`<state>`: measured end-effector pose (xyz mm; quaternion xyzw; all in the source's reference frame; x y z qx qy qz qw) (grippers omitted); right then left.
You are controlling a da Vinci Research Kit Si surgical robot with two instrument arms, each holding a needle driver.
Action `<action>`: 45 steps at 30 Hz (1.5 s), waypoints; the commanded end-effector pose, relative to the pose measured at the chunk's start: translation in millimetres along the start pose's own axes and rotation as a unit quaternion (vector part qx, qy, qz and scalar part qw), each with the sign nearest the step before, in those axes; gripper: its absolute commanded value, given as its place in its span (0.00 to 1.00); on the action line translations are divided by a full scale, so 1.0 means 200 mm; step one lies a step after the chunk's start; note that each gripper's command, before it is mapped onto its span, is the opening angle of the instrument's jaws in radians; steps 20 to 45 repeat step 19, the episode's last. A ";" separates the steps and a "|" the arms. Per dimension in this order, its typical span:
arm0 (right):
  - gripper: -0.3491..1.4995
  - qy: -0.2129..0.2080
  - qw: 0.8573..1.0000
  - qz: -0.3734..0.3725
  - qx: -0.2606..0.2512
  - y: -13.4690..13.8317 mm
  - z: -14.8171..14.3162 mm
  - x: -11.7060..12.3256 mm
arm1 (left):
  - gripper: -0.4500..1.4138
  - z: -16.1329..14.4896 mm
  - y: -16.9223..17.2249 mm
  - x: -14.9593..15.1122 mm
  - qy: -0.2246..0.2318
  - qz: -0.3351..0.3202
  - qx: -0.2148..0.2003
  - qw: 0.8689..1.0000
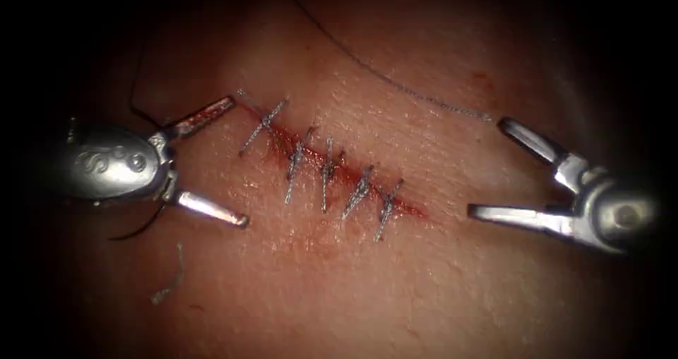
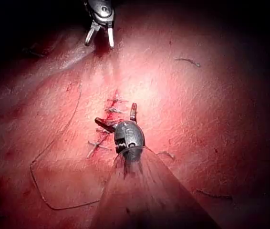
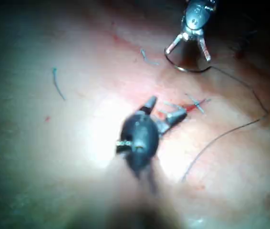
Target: Wound Closure
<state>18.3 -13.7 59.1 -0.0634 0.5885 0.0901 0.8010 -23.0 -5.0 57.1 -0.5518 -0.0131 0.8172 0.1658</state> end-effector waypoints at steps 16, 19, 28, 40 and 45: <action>0.72 -0.001 1.000 0.000 0.007 -0.003 -0.002 -0.003 | 0.58 0.005 0.004 -0.003 0.008 0.003 -0.012 1.000; 0.72 -0.001 1.000 0.000 0.007 -0.003 -0.002 -0.003 | 0.58 0.006 0.004 -0.003 0.008 0.004 -0.012 1.000; 0.72 -0.001 1.000 0.000 0.007 -0.003 -0.002 -0.003 | 0.58 0.006 0.004 -0.003 0.008 0.004 -0.012 1.000; 0.72 -0.001 1.000 0.000 0.007 -0.003 -0.002 -0.003 | 0.58 0.006 0.004 -0.003 0.008 0.004 -0.012 1.000; 0.72 -0.001 1.000 0.000 0.007 -0.003 -0.002 -0.003 | 0.58 0.006 0.004 -0.003 0.008 0.004 -0.012 1.000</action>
